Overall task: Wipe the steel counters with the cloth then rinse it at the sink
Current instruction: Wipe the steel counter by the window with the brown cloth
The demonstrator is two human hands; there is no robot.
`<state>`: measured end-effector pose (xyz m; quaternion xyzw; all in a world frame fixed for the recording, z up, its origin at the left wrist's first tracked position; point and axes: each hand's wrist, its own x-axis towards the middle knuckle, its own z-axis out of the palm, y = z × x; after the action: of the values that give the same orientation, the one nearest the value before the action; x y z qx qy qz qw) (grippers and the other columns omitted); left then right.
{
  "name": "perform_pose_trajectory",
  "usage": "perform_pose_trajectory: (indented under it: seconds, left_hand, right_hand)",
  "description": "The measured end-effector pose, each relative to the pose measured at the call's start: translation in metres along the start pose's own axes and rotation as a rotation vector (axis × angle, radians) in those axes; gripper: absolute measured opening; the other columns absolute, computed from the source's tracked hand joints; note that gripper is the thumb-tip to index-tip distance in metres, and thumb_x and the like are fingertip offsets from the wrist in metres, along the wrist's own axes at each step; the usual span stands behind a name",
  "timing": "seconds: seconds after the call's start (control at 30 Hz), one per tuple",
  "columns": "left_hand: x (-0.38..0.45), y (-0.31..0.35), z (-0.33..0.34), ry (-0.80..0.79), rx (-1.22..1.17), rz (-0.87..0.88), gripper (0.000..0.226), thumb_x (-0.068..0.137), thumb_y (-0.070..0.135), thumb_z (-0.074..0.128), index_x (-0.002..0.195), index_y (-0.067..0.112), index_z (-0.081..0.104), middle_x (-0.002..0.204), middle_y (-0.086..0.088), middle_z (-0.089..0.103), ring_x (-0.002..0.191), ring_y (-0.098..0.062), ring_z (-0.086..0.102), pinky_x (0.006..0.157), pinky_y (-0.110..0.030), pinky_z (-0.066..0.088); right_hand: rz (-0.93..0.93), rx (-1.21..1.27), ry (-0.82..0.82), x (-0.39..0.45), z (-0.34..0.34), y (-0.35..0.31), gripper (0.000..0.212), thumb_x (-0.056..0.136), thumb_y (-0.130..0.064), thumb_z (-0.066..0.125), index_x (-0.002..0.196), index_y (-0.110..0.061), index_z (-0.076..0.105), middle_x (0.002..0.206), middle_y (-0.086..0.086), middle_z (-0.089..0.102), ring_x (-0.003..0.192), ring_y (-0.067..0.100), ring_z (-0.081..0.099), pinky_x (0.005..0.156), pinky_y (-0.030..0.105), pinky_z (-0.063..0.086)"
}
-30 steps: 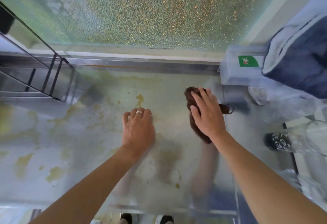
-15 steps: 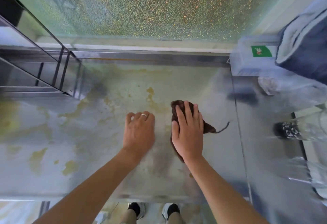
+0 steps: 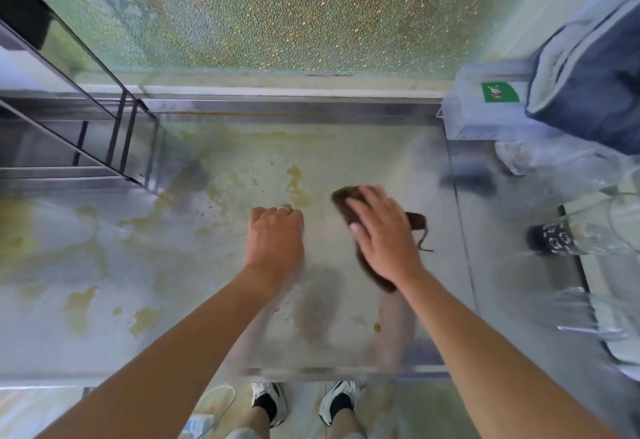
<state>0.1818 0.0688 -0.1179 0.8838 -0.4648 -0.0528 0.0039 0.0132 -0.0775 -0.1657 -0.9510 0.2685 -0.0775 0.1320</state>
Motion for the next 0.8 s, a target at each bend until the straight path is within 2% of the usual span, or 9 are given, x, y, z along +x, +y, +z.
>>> perform_pose_trajectory:
  seconds: [0.1,0.2,0.3,0.4,0.47,0.63,0.8]
  left_hand:
    - [-0.003,0.006,-0.001,-0.037,0.025,0.022,0.018,0.086,0.013,0.054,0.093,0.024,0.066,0.089,0.005,0.064,0.084,-0.018,0.065,0.091,-0.033,0.038]
    - [-0.008,0.01,0.002,-0.034,0.034,0.01,0.014,0.088,0.016,0.056,0.096,0.02,0.066,0.091,0.001,0.066,0.085,-0.021,0.065,0.091,-0.035,0.039]
    - [-0.012,0.013,0.005,-0.001,0.041,-0.004,0.013,0.09,0.017,0.054,0.096,0.019,0.066,0.091,0.0,0.065,0.084,-0.023,0.065,0.089,-0.036,0.039]
    - [-0.015,0.012,0.005,0.021,0.025,0.01,0.017,0.096,0.017,0.048,0.102,0.02,0.063,0.099,0.001,0.065,0.091,-0.021,0.064,0.092,-0.036,0.039]
    - [-0.019,0.009,0.007,0.037,0.025,0.02,0.017,0.096,0.018,0.047,0.106,0.021,0.061,0.103,0.002,0.065,0.095,-0.019,0.063,0.095,-0.034,0.039]
    - [-0.021,0.005,0.004,0.022,0.048,0.031,0.02,0.091,0.014,0.052,0.107,0.022,0.061,0.107,0.003,0.065,0.1,-0.018,0.063,0.097,-0.034,0.036]
    - [-0.021,0.006,0.006,-0.01,0.051,0.024,0.031,0.087,0.012,0.051,0.115,0.02,0.061,0.118,0.0,0.062,0.107,-0.02,0.061,0.101,-0.035,0.034]
  right_hand:
    - [0.22,-0.03,0.058,0.004,-0.006,0.012,0.041,0.108,-0.032,0.042,0.146,-0.02,0.052,0.165,0.007,0.036,0.155,0.031,0.027,0.122,0.051,0.029]
    - [0.322,-0.053,0.071,-0.006,-0.001,-0.014,0.043,0.108,-0.035,0.037,0.145,-0.021,0.053,0.166,0.006,0.034,0.156,0.031,0.024,0.125,0.048,0.025]
    - [0.325,-0.013,0.09,-0.025,0.01,-0.055,0.043,0.107,-0.034,0.039,0.145,-0.021,0.055,0.166,0.006,0.034,0.157,0.031,0.024,0.126,0.047,0.022]
    - [0.252,0.042,0.062,-0.038,0.023,-0.106,0.045,0.107,-0.031,0.038,0.147,-0.02,0.054,0.167,0.007,0.033,0.158,0.031,0.019,0.129,0.047,0.017]
    - [0.202,0.066,0.045,-0.04,0.029,-0.122,0.045,0.105,-0.027,0.039,0.147,-0.019,0.053,0.167,0.006,0.032,0.159,0.031,0.018,0.128,0.047,0.018]
    - [-0.001,0.043,0.023,-0.044,0.017,-0.061,0.04,0.106,-0.023,0.046,0.145,-0.019,0.055,0.165,0.005,0.036,0.156,0.028,0.027,0.122,0.044,0.031]
    - [0.194,-0.006,0.04,-0.068,-0.009,0.006,0.042,0.108,-0.023,0.044,0.149,-0.019,0.051,0.167,0.006,0.033,0.156,0.031,0.025,0.123,0.05,0.028]
